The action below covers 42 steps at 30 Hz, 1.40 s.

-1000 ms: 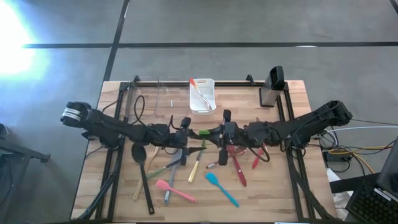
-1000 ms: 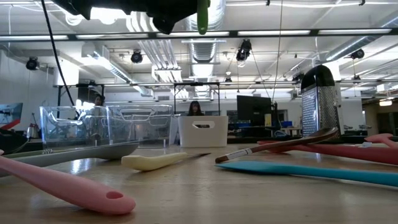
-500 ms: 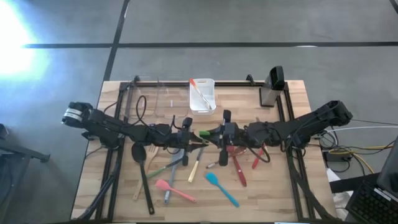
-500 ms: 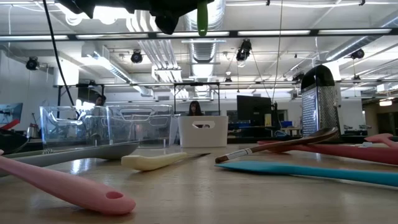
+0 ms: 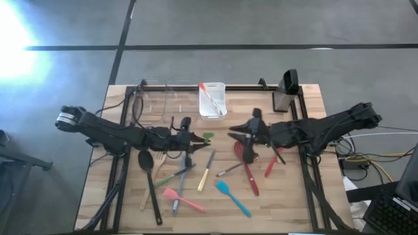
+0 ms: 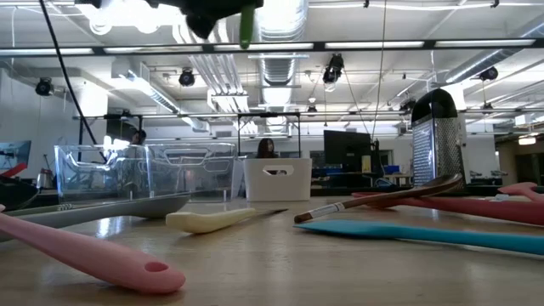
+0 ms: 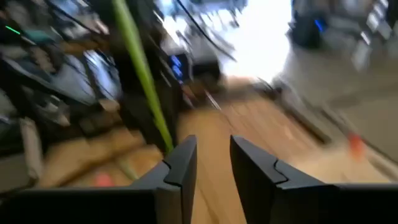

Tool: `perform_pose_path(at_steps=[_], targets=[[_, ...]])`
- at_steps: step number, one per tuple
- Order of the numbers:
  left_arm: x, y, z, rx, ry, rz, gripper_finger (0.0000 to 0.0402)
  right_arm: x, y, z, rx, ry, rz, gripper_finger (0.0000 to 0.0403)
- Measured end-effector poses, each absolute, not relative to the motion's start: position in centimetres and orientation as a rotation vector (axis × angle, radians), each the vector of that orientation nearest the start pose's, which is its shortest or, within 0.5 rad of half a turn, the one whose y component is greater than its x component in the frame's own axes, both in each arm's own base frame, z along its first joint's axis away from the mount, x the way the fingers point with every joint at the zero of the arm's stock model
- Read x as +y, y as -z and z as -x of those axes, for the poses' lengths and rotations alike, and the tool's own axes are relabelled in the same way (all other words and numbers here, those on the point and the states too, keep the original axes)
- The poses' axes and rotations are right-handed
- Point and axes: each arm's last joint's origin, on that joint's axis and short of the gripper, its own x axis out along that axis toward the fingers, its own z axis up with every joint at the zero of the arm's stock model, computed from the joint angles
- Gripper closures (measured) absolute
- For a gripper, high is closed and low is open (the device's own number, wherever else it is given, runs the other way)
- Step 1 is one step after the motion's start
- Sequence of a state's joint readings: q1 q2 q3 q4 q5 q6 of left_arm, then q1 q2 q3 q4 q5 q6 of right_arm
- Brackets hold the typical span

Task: Pick & Place Kitchen Items
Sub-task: Put the green spatula into the right transparent bin

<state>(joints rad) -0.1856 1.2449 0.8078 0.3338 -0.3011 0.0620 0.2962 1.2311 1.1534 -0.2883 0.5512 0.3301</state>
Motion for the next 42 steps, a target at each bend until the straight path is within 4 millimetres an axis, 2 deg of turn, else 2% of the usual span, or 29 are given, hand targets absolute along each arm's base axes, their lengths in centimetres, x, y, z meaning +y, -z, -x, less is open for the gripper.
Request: perform_pose_path(at_steps=[4,10,15,20,25,28,35,42], targets=[[-2.2,-29.9,-25.7,0.153,-0.273,-0.087,0.0373,5.8,-34.4,-24.5,0.408,0.403,-0.251,0.0302],[2.8,-30.8,-23.6,0.228,-0.421,-0.080,0.0373,5.7,-30.7,-24.2,0.489,0.466,-0.297,0.0314],[6.8,-31.5,-21.5,0.459,-0.498,-0.152,0.0373,5.5,-27.9,-23.7,0.550,0.508,-0.323,0.0326],[9.3,-32.1,-20.3,0.696,-0.511,-0.339,0.0373,5.4,-26.1,-23.4,0.584,0.525,-0.314,0.0334],[11.2,-32.6,-20.9,0.828,-0.467,-0.466,0.0373,5.3,-25.4,-23.4,0.568,0.536,-0.309,0.0333],[12.2,-32.4,-21.6,0.903,-0.381,-0.578,0.0373,5.2,-25.5,-23.4,0.558,0.553,-0.287,0.0328],[14.2,-31.0,-23.4,1.106,-0.163,-0.914,0.0373,5.2,-25.5,-23.3,0.558,0.556,-0.255,0.0325],[16.2,-29.5,-23.5,1.416,-0.035,-1.273,0.0373,5.0,-25.6,-23.3,0.539,0.602,-0.195,0.0341]])
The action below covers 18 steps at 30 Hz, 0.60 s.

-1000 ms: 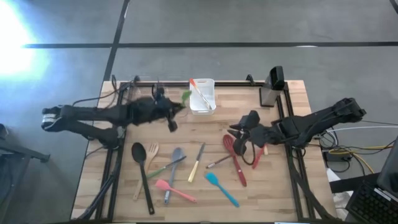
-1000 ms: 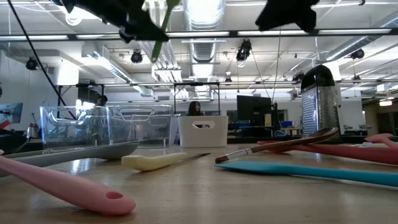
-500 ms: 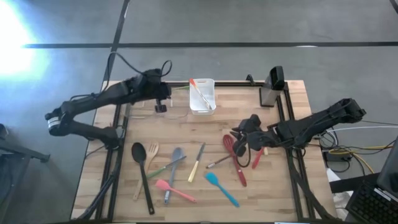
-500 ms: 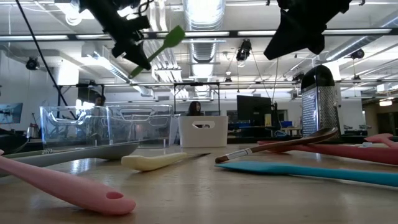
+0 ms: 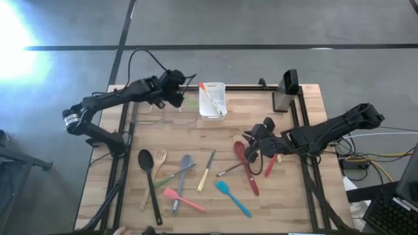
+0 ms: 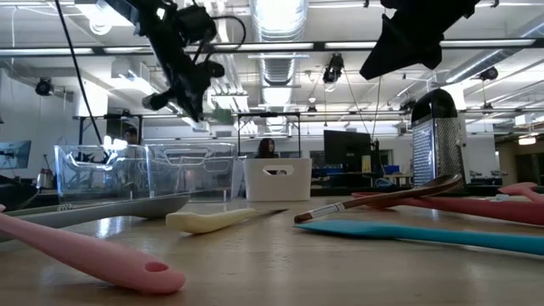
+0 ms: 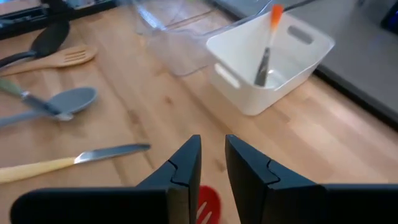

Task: Pick & Place Kitchen Items
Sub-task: Put the green spatula into the right transparent bin

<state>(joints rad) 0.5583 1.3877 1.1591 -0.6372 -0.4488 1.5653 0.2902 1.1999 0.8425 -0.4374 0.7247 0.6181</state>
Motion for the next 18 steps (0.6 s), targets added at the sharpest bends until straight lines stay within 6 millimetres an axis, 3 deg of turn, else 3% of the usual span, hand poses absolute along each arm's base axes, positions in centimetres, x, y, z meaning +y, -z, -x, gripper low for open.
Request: perform_pose_path(at_steps=[8,18], targets=[[17.7,-27.0,-25.0,1.464,0.194,-1.430,0.0373,4.8,-25.7,-23.3,0.532,0.630,-0.135,0.0354],[19.7,-24.6,-25.0,1.392,0.304,-1.277,0.0373,4.8,-25.7,-23.3,0.537,0.627,-0.123,0.0358]])
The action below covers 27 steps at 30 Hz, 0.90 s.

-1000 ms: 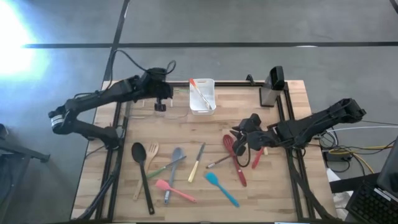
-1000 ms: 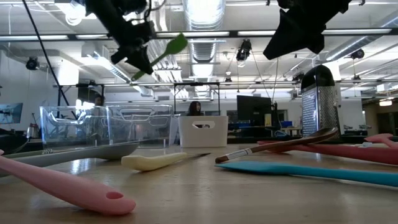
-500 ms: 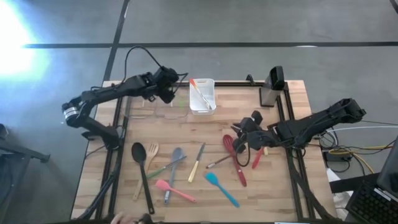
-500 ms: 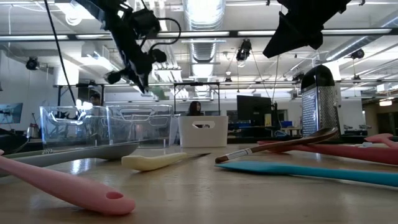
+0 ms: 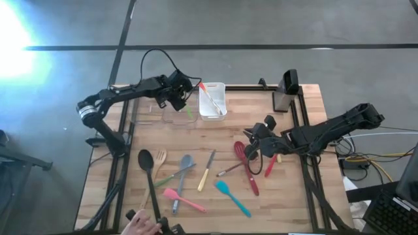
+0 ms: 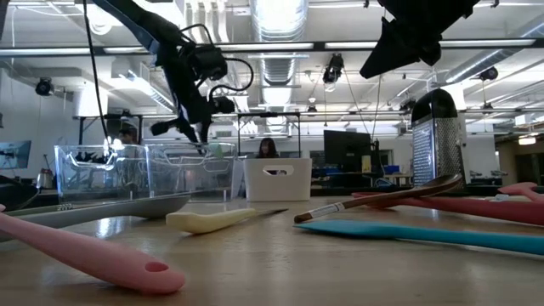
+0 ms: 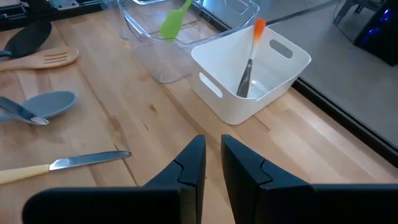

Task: Pick & Place Kitchen Items
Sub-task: Put the green spatula into the right transparent bin

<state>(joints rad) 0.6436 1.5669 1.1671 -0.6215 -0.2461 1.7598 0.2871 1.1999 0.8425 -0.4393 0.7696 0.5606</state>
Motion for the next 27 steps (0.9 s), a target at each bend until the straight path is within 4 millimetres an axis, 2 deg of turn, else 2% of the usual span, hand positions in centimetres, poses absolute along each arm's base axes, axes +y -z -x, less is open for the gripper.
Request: perform_pose_path(at_steps=[27], targets=[[21.8,-18.4,-25.8,1.475,0.499,-1.111,0.0373,4.7,-25.7,-23.3,0.545,0.624,-0.076,0.0365]])
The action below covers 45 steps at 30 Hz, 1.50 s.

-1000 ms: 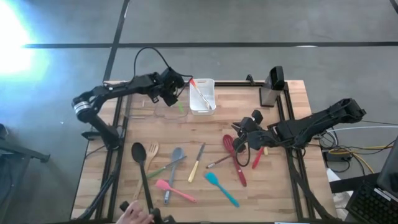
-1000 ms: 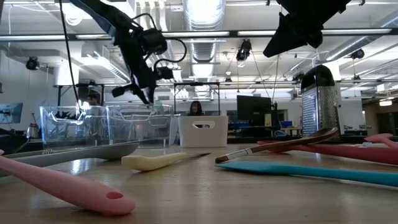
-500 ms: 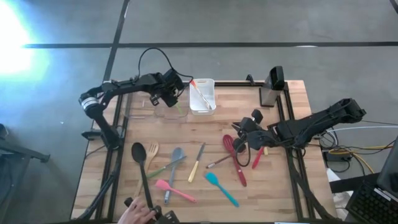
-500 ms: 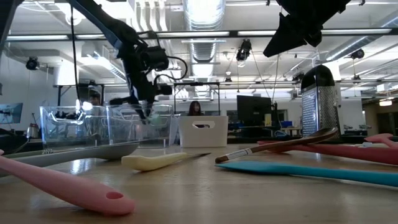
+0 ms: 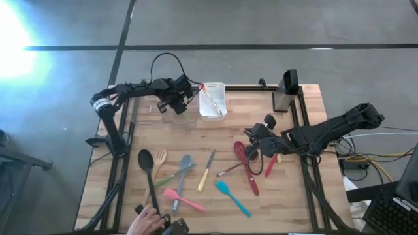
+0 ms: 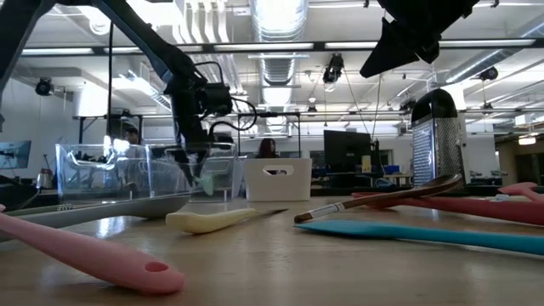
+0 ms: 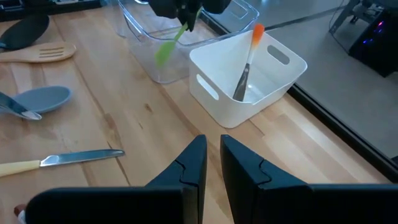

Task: Pick & Place Kitchen Items
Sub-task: Put the green spatula into the right transparent bin, then put the brown serving spoon into the left transparent bin

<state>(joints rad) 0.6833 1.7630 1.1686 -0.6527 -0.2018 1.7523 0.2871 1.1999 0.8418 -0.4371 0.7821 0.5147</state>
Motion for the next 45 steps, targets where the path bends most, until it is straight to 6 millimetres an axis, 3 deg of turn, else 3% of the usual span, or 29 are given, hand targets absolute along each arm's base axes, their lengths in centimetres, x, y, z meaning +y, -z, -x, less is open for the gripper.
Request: perform_pose_path(at_steps=[6,15,22,28,34,40,45], targets=[[22.1,-18.6,-26.3,1.469,0.478,-1.103,0.0372,4.7,-25.5,-23.2,0.550,0.627,-0.068,0.0365],[22.4,-19.7,-26.7,1.441,0.402,-1.116,0.0263,4.7,-25.3,-23.2,0.554,0.628,-0.066,0.0365],[22.2,-21.2,-26.4,1.511,0.293,-1.140,0.0244,4.7,-25.3,-23.2,0.553,0.629,-0.068,0.0364],[20.6,-25.4,-25.4,1.434,0.118,-1.143,0.0252,4.7,-25.3,-23.2,0.551,0.628,-0.070,0.0365],[16.9,-31.3,-23.3,1.236,-0.171,-1.047,0.0252,4.7,-25.4,-23.2,0.548,0.629,-0.072,0.0364],[12.6,-36.4,-20.1,0.926,-0.462,-0.773,0.0252,4.7,-25.4,-23.2,0.547,0.630,-0.071,0.0365],[9.7,-39.1,-17.3,0.674,-0.592,-0.502,0.0251,4.7,-25.4,-23.2,0.548,0.629,-0.063,0.0365]])
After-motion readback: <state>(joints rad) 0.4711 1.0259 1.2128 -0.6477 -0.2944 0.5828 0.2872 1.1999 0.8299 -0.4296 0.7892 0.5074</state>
